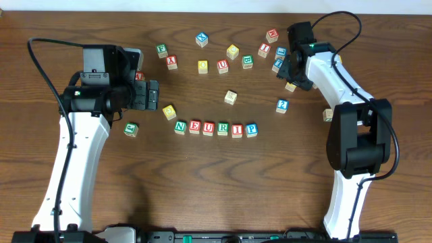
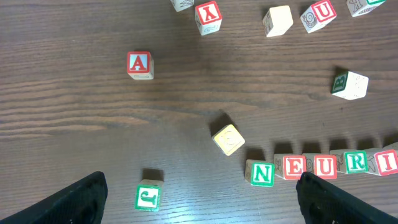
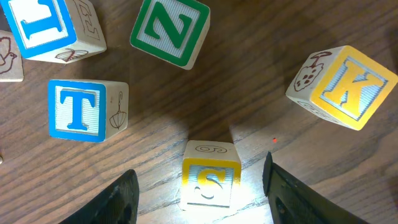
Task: Spell out NEURIPS
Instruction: 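Lower the right gripper around the yellow S block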
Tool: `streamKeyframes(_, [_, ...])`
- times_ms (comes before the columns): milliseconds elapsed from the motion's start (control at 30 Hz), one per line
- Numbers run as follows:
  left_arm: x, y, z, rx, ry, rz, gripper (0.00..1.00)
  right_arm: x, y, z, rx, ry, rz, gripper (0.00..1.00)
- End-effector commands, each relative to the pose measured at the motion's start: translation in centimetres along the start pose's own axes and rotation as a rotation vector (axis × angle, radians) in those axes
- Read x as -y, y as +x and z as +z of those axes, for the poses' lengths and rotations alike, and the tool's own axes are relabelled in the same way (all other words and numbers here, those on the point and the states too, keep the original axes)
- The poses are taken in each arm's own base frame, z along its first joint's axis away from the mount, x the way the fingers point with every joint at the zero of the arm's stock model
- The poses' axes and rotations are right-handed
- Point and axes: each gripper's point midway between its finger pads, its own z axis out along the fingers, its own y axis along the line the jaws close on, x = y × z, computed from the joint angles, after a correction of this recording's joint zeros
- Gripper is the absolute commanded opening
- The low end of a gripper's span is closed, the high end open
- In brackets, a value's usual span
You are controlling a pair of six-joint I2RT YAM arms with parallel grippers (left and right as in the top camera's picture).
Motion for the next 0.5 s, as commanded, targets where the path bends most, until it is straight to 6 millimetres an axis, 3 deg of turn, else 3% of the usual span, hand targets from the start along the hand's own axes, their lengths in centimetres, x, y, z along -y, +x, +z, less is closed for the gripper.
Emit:
streamKeyframes(0, [-0.11,-0.76,-0.53,0.022,-0.003,0.003,0.96,0.50,0.41,1.09,-0.006,0.034,0.005,0.60])
streamKeyframes(467, [-0.10,-0.76,-0.53,0.022,-0.003,0.003,0.96,0.46,1.17,1.20,-0.025,0.045,-0.008,0.59])
